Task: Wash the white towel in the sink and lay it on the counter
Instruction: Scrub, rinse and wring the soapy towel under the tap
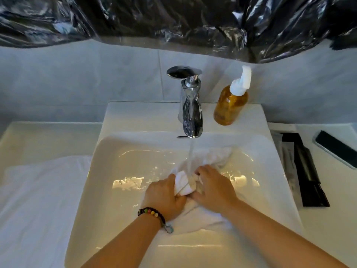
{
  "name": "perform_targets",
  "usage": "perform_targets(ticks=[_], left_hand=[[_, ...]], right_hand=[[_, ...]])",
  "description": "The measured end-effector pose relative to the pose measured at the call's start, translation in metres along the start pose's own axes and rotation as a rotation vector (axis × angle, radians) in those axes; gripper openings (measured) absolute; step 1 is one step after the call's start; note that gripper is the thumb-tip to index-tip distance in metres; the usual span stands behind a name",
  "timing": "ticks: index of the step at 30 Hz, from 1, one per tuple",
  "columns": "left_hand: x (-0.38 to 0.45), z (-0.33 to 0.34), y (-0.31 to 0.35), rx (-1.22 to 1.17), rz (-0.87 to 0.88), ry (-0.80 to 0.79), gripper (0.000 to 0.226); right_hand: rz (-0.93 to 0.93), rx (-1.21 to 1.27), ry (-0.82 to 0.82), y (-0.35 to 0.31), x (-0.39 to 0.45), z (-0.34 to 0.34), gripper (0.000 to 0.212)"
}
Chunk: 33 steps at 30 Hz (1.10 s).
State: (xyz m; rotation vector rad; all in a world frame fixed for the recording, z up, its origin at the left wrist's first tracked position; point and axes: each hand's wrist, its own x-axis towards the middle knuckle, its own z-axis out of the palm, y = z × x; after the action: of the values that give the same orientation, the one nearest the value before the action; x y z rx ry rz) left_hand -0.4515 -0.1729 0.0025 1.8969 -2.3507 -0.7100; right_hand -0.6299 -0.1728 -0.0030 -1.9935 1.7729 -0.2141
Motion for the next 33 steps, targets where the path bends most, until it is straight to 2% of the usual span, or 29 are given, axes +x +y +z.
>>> perform_targets(ticks=[2, 3, 5, 6, 8, 9, 11, 13, 15, 18, 20, 21, 22, 23, 25, 27, 28, 29, 31, 32, 33], left_hand=[[0.005, -0.018, -0.002, -0.320, -0.082, -0.087, 0.048], [0.010, -0.028, -0.004, -0.444, -0.111, -0.137, 0.042], [0.024, -0.043, -0.010, -0.562, -0.189, -0.152, 0.038], [0.030, -0.048, -0.014, -0.607, -0.254, -0.122, 0.050], [0.032, -0.052, -0.023, -0.603, -0.360, 0.049, 0.082], [0.026, -0.051, -0.026, -0.517, -0.355, 0.171, 0.085], [0.002, -0.041, -0.028, -0.350, -0.152, 0.355, 0.068], [-0.025, -0.025, -0.028, -0.231, 0.175, 0.263, 0.057], [-0.040, -0.009, -0.037, 0.042, 0.375, 0.133, 0.064], [-0.032, -0.003, -0.042, 0.230, 0.331, 0.113, 0.078], [-0.026, -0.016, -0.025, 0.339, 0.227, 0.066, 0.070], [-0.024, -0.023, -0.017, 0.348, 0.178, 0.041, 0.058], [-0.023, -0.031, -0.011, 0.303, 0.113, 0.024, 0.044], [-0.022, -0.039, -0.008, 0.195, 0.054, -0.017, 0.034], [-0.018, -0.059, -0.008, -0.113, -0.063, -0.113, 0.025], [-0.006, -0.079, -0.012, -0.251, -0.141, -0.147, 0.020], [0.000, -0.087, -0.013, -0.277, -0.195, -0.139, 0.018], [0.004, -0.091, -0.013, -0.287, -0.242, -0.105, 0.023], [0.009, -0.093, -0.011, -0.216, -0.234, 0.000, 0.050], [0.008, -0.091, -0.009, -0.179, -0.172, 0.009, 0.064], [0.004, -0.085, -0.007, -0.147, -0.089, -0.035, 0.075]], right_hand=[[0.123, 0.307, -0.206, 0.003, 0.006, -0.029, 0.041], [0.158, 0.418, -0.211, 0.005, 0.010, -0.043, 0.040], [0.204, 0.423, -0.041, 0.010, 0.018, -0.063, 0.040], [0.191, 0.299, 0.084, 0.012, 0.020, -0.070, 0.048], [0.051, 0.063, 0.266, 0.013, 0.011, -0.071, 0.057], [-0.081, 0.008, 0.301, 0.013, 0.002, -0.066, 0.057], [-0.379, -0.125, 0.267, 0.016, -0.023, -0.043, 0.061], [-0.486, -0.358, 0.148, 0.021, -0.043, -0.014, 0.073], [-0.420, -0.449, 0.064, 0.026, -0.045, 0.000, 0.082], [-0.358, -0.460, 0.091, 0.019, -0.030, -0.008, 0.069], [-0.267, -0.468, 0.046, -0.002, -0.027, -0.024, 0.052], [-0.228, -0.413, 0.015, -0.012, -0.029, -0.033, 0.040], [-0.167, -0.315, -0.008, -0.021, -0.033, -0.045, 0.025], [-0.078, -0.186, -0.097, -0.026, -0.035, -0.056, 0.011], [0.093, 0.109, -0.294, -0.024, -0.035, -0.082, 0.004], [0.216, 0.267, -0.397, -0.018, -0.026, -0.104, 0.020], [0.259, 0.301, -0.384, -0.017, -0.021, -0.112, 0.031], [0.281, 0.274, -0.301, -0.014, -0.015, -0.115, 0.041], [0.246, 0.039, -0.036, -0.011, -0.009, -0.111, 0.059], [0.164, -0.066, 0.033, -0.013, -0.009, -0.107, 0.066], [0.071, -0.119, 0.013, -0.011, -0.009, -0.099, 0.073]])
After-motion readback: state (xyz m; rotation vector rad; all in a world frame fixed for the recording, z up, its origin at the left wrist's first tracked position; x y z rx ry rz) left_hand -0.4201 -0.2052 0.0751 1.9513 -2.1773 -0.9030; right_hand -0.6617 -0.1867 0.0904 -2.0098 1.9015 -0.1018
